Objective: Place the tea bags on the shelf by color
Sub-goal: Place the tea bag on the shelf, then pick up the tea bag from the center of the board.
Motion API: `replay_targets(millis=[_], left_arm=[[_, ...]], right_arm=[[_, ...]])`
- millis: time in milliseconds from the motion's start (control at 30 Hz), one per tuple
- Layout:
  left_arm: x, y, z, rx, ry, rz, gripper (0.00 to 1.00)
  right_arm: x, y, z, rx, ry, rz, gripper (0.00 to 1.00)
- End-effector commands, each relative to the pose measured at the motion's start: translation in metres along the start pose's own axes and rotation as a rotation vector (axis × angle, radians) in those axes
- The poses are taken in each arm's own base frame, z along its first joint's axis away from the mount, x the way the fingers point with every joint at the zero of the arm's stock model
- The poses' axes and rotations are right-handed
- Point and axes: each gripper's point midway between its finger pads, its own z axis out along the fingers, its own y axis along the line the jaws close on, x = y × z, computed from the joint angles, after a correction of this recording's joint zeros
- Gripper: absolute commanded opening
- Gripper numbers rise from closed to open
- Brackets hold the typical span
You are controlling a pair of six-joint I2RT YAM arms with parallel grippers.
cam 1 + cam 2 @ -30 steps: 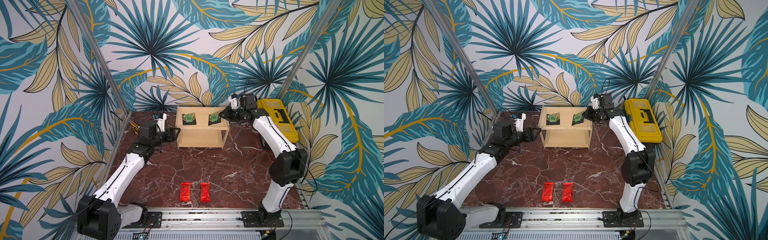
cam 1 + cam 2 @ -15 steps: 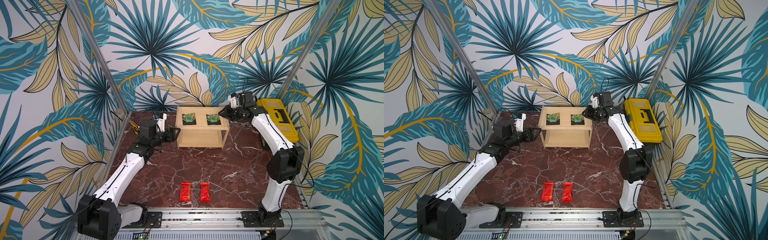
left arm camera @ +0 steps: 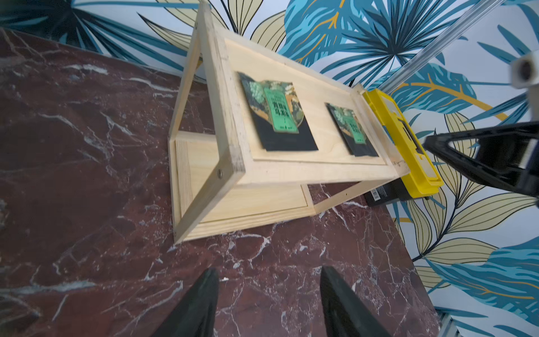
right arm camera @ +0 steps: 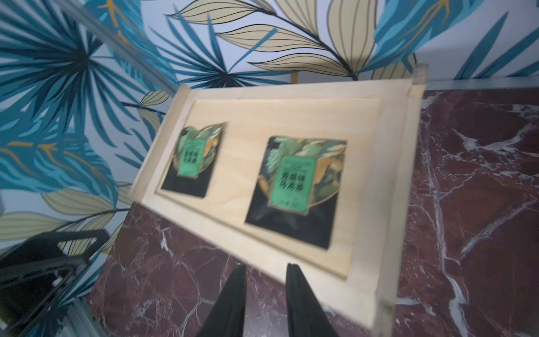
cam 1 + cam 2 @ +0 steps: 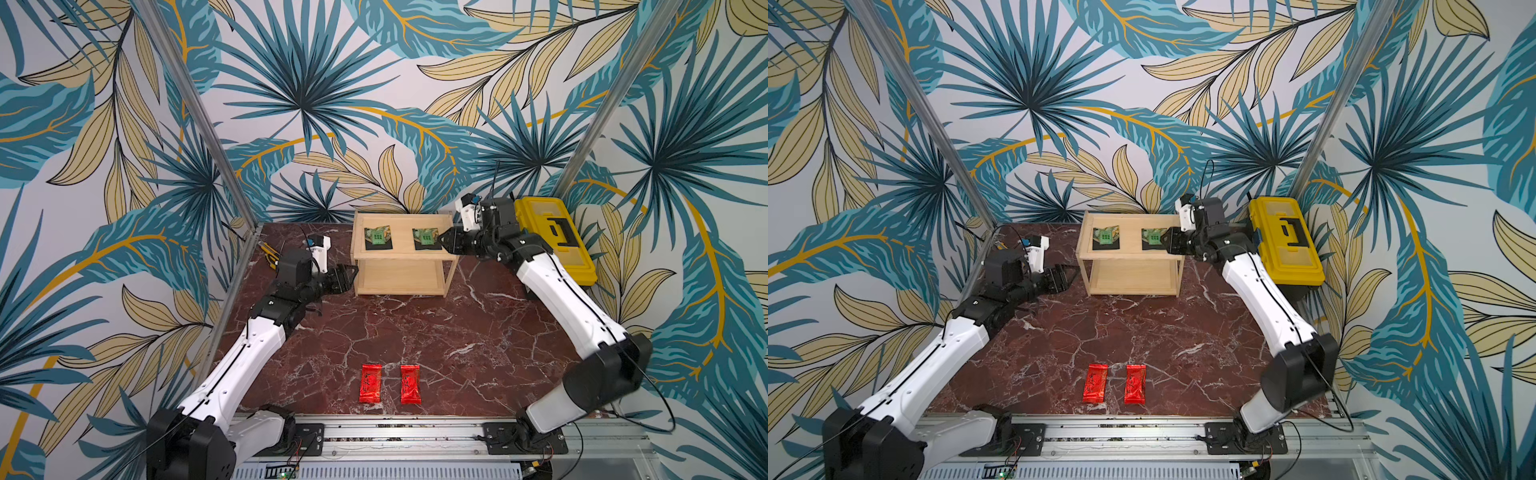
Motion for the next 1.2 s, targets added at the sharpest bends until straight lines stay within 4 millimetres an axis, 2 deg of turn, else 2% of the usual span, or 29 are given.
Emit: replay_targets(millis=[0, 67, 167, 233, 300, 367, 467, 567, 700, 800, 967, 1167], left_arm=[[0.034, 0.020, -0.013, -0.101, 0.052, -0.050, 0.60], [0.046, 0.028, -0.020, -0.138, 0.066, -0.079, 0.60], [0.068, 0.047, -0.027, -0.216, 0.095, -0.119, 0.60], [0.084, 0.057, -0.026, -0.246, 0.128, -0.144, 0.60], [0.103, 0.065, -0.023, -0.258, 0.173, -0.181, 0.60], [0.120, 0.069, -0.020, -0.259, 0.220, -0.215, 0.59], [0.143, 0.074, -0.016, -0.254, 0.270, -0.247, 0.57], [0.156, 0.076, -0.015, -0.244, 0.288, -0.276, 0.57], [0.164, 0.078, -0.014, -0.240, 0.304, -0.292, 0.57], [0.166, 0.078, -0.014, -0.239, 0.309, -0.294, 0.58], [0.172, 0.079, -0.013, -0.229, 0.315, -0.313, 0.58], [0.176, 0.077, -0.012, -0.212, 0.323, -0.337, 0.58]], right_arm=[[0.022, 0.031, -0.021, -0.003, -0.103, -0.186, 0.32], [0.059, 0.050, -0.021, -0.044, -0.089, -0.250, 0.33], [0.131, 0.078, -0.010, -0.098, -0.019, -0.364, 0.34], [0.174, 0.104, 0.000, -0.148, -0.019, -0.475, 0.35], [0.222, 0.117, 0.013, -0.152, 0.017, -0.578, 0.35], [0.261, 0.128, 0.024, -0.146, 0.056, -0.660, 0.35], [0.306, 0.150, 0.030, -0.162, 0.095, -0.771, 0.37], [0.339, 0.167, 0.030, -0.175, 0.101, -0.865, 0.52], [0.371, 0.171, 0.035, -0.187, 0.144, -0.937, 0.75], [0.383, 0.166, 0.041, -0.186, 0.167, -0.955, 0.84], [0.390, 0.157, 0.054, -0.136, 0.179, -0.983, 0.86], [0.383, 0.142, 0.066, -0.105, 0.186, -0.950, 0.86]])
